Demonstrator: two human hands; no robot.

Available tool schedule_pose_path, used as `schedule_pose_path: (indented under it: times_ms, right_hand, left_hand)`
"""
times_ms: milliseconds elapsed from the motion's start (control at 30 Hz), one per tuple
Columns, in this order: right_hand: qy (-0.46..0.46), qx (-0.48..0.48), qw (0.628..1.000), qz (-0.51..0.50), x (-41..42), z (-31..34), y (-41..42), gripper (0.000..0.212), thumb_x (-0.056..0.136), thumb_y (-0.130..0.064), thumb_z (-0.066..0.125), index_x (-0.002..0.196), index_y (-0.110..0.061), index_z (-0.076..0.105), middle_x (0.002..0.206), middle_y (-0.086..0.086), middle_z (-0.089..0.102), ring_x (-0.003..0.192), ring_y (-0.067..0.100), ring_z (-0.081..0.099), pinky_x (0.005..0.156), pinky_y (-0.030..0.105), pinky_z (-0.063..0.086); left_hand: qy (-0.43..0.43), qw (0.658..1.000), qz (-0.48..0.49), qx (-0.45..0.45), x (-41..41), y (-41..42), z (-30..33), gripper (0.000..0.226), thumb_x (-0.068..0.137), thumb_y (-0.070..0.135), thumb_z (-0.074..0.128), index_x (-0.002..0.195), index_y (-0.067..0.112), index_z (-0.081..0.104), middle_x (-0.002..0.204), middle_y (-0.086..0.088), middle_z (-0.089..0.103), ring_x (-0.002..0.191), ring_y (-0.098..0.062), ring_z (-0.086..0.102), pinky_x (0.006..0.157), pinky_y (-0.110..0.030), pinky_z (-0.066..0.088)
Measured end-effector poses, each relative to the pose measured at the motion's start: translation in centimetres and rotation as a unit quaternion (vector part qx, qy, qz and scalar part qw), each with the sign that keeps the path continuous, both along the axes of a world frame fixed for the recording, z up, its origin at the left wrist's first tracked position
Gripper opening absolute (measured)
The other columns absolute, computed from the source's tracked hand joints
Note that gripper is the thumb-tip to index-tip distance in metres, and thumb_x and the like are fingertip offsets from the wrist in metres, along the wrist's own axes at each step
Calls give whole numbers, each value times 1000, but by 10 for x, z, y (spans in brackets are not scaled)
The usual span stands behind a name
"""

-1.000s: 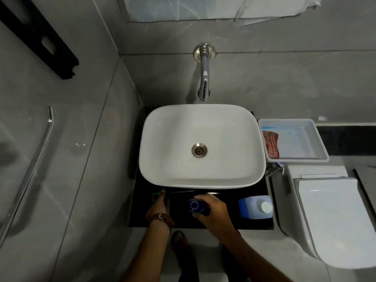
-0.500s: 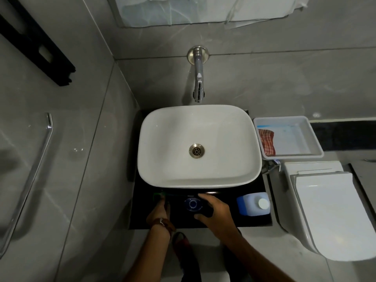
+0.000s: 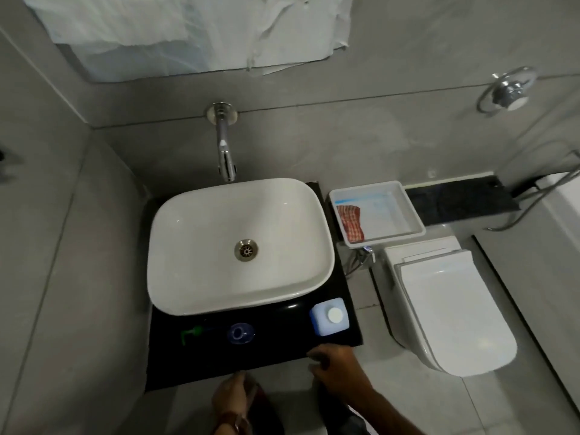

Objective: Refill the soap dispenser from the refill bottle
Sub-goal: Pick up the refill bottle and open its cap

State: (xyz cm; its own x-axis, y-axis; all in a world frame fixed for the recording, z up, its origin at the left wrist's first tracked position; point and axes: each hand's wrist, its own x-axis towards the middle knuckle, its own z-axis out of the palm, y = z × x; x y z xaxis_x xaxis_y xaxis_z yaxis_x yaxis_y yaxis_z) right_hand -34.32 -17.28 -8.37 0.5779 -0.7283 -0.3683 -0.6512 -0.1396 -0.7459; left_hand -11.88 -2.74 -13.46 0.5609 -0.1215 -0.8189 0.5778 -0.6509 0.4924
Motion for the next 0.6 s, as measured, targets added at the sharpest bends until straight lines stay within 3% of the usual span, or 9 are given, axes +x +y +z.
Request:
schedule_pose_path:
  times_ms: [33, 100, 167, 267, 400, 500, 600]
  right_hand:
    - [8, 0, 1000, -19, -10, -1, -3, 19, 87, -16, 79, 106, -19, 80, 99, -17, 72, 89, -6, 67, 87, 22, 58]
    - [23, -15, 997, -70, -27, -3, -12, 14, 85, -8, 79, 94, -18, 81, 90, -10, 76, 83, 1, 70, 82, 28, 60]
    - [25, -32, 991, -125, -40, -3, -26, 16, 82, -2, 81, 89, -17, 78, 87, -4, 77, 82, 9, 72, 81, 35, 62]
    - [-1, -3, 986, -166, -47, 1, -51, 38, 77, -2, 84, 109, -18, 72, 101, -3, 76, 96, 14, 73, 89, 38, 62]
    - [-50, 28, 994, -88, -40, 9, -81, 84, 69, -4, 86, 142, -32, 56, 128, -12, 69, 121, 3, 64, 103, 18, 53]
    - [-57, 16, 997, -38, -34, 11, -94, 86, 71, -6, 86, 148, -27, 53, 137, -9, 65, 126, 4, 61, 107, 16, 47]
    - [-69, 23, 997, -26, -31, 11, -97, 80, 74, -13, 89, 141, -38, 55, 133, -13, 67, 124, 0, 63, 105, 16, 50]
  left_hand:
    - [-12, 1000, -20, -16, -9, -2, -2, 30, 98, 24, 58, 117, 3, 69, 122, -22, 68, 117, -37, 63, 83, -15, 53]
    - [31, 997, -68, -26, -37, -23, 9, 26, 96, 20, 61, 110, 1, 71, 115, -23, 71, 112, -40, 65, 96, -40, 55]
    - [38, 996, -75, -33, -59, -50, 25, 13, 92, 10, 67, 101, 4, 74, 101, -21, 75, 100, -38, 71, 93, -50, 57]
    - [22, 990, -102, -97, -83, -86, 47, 16, 89, 5, 70, 103, 12, 73, 93, -8, 75, 85, -22, 72, 73, -34, 61]
    - [-58, 968, -191, -151, -93, -121, 71, 34, 87, 8, 68, 117, 23, 70, 111, 2, 72, 103, -17, 68, 91, -42, 57]
    - [-105, 950, -243, -167, -94, -137, 83, 32, 86, 15, 66, 113, 33, 71, 112, 10, 73, 104, -10, 68, 90, -38, 58]
    - [-135, 943, -256, -166, -92, -142, 85, 29, 88, 13, 65, 108, 32, 73, 110, 8, 74, 103, -12, 69, 91, -42, 58]
